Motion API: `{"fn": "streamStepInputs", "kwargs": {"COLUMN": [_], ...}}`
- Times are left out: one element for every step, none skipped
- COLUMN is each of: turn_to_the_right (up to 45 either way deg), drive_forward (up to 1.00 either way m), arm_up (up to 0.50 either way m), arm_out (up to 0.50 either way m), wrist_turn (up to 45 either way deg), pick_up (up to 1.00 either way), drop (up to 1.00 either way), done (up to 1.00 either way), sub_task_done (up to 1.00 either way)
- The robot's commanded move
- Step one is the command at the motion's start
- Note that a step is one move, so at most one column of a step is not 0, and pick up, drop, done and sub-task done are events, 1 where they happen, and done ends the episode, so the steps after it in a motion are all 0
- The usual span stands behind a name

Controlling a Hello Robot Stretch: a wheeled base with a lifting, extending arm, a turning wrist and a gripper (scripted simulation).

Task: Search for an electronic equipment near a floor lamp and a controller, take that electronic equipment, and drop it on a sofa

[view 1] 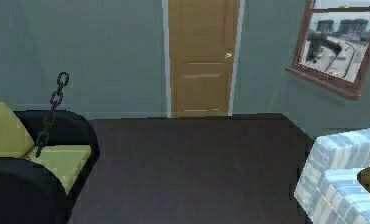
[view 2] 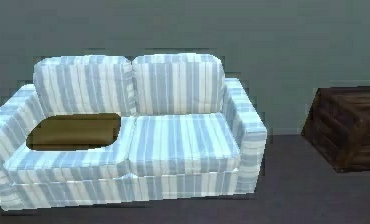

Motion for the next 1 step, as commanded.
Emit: {"fn": "streamStepInputs", "kwargs": {"turn_to_the_right": [-45.0], "drive_forward": [0.00], "arm_up": [0.00], "arm_out": [0.00], "wrist_turn": [0.0], "pick_up": [0.00], "drop": [0.00], "done": [0.00], "sub_task_done": [0.00]}}
